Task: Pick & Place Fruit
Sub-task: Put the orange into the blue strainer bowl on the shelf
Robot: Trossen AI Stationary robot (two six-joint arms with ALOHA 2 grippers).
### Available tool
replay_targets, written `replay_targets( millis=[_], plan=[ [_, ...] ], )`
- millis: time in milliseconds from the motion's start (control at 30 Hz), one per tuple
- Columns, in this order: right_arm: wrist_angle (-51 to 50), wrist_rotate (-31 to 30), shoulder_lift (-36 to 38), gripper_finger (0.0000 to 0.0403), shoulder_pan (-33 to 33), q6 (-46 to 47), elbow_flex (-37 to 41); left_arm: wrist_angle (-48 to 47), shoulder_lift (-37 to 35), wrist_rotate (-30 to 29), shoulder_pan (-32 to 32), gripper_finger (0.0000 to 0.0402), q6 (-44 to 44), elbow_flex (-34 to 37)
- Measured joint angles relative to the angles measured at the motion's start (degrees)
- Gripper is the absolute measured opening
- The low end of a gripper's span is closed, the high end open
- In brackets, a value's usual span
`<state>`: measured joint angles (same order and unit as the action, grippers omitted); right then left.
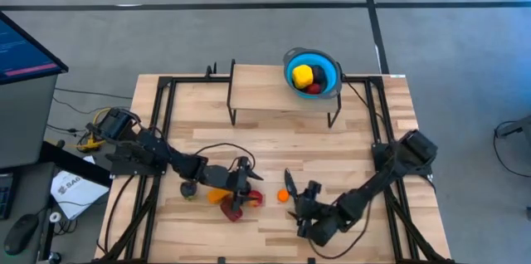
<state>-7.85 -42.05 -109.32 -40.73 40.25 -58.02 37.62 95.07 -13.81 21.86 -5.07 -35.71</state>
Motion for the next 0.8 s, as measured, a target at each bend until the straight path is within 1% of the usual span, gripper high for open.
replay_targets(
  millis=[67, 167, 333, 433, 600, 800],
  plan=[
    [1.49, -0.01, -1.23, 0.026, 1.55, -2.38, -0.11, 0.12, -0.07, -0.04, -0.04, 0.0303, -2.58, -0.19],
    [0.74, 0.25, -1.65, 0.026, 3.87, -4.06, -0.17, -0.04, -0.07, -0.37, -0.04, 0.0303, -5.32, -0.19],
    [1.08, 6.11, -1.61, 0.0259, 7.31, -8.46, -0.28, -0.01, -0.07, -3.08, -0.04, 0.0303, -6.05, -0.19],
    [1.28, 9.14, -1.61, 0.0253, 8.74, -9.94, -0.28, 0.01, -0.07, -3.36, -0.19, 0.0303, -5.98, -0.19],
    [3.93, 10.02, -1.61, 0.022, 10.45, -10.86, -0.28, 0.03, -0.07, -3.36, -0.26, 0.0303, -5.52, -0.19],
    [4.25, 13.54, -1.44, 0.0166, 12.33, -10.82, -0.33, 0.03, -0.07, -3.36, -0.26, 0.0303, -5.35, -0.19]
  ],
)
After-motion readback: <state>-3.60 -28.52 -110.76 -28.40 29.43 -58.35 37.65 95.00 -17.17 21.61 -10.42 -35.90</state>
